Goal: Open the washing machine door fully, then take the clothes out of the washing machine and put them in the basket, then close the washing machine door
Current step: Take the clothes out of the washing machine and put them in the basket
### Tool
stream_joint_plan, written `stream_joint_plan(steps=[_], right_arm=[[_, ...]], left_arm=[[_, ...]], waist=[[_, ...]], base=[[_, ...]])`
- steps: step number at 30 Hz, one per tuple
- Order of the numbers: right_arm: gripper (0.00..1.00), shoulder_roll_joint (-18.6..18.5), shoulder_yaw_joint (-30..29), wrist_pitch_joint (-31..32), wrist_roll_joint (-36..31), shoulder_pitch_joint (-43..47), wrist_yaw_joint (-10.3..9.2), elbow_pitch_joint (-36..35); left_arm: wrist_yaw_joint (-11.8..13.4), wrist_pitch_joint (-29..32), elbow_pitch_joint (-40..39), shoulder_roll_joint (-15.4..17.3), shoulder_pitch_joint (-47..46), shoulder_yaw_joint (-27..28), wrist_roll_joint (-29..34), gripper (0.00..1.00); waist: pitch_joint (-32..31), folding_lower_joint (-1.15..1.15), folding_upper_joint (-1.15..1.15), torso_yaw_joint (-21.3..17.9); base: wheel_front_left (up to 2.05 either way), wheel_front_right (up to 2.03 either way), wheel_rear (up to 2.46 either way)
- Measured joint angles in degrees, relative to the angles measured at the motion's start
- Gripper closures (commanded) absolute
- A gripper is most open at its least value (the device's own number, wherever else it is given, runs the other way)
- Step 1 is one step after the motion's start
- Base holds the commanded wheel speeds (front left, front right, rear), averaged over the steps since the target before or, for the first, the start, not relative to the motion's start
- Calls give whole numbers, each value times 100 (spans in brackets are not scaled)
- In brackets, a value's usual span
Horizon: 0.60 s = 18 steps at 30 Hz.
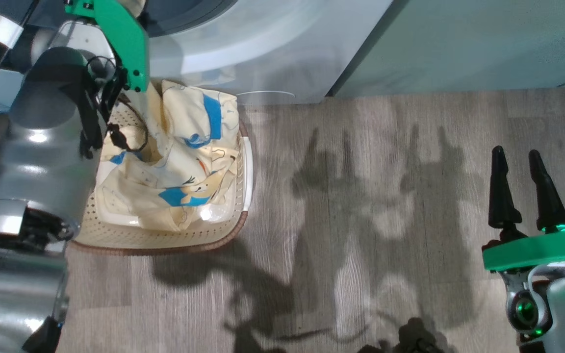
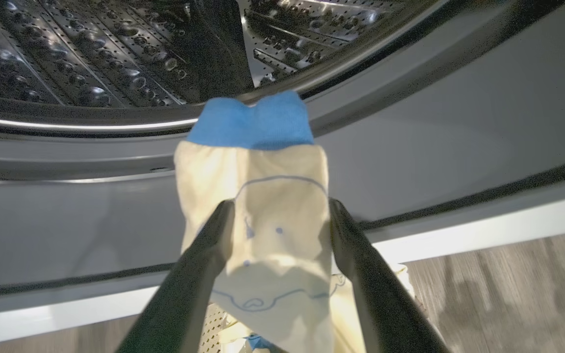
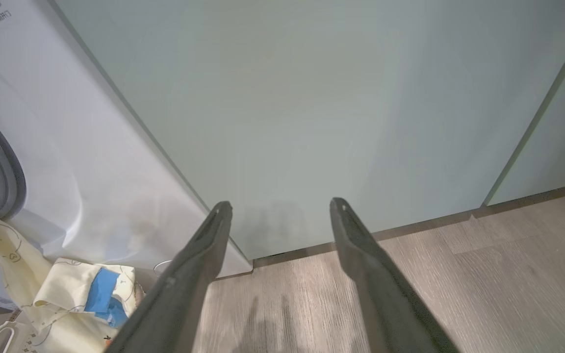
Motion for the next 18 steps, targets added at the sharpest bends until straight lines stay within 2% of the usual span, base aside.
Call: stream_joint_plan(steps=[7, 8, 9, 10, 11, 18], right_arm=[[0, 7, 26, 0, 0, -20, 0, 1], [0, 8, 26, 0, 0, -22, 0, 2], [0, 10, 26, 0, 0, -25, 0, 2], [0, 10, 25, 0, 0, -25, 0, 3], [0, 10, 24, 0, 0, -25, 0, 4], [0, 11, 25, 0, -1, -26, 0, 34]], left_arm=[[127, -85, 423, 18, -174, -78, 65, 0], [126, -86, 474, 15, -202, -75, 47, 19], [123, -86, 544, 13, -222, -71, 11, 51], [105, -87, 608, 5, -224, -56, -24, 89], [86, -123, 658, -4, -222, -49, -52, 100], [31, -497, 893, -24, -204, -8, -187, 100]], waist=[[18, 0, 0, -23], [12, 0, 0, -20], [4, 0, 0, -16], [-6, 0, 0, -10], [-17, 0, 0, -5], [-165, 0, 0, 41]], base=[[0, 0, 0], [0, 0, 0], [0, 0, 0], [0, 0, 0], [0, 0, 0], [0, 0, 0]])
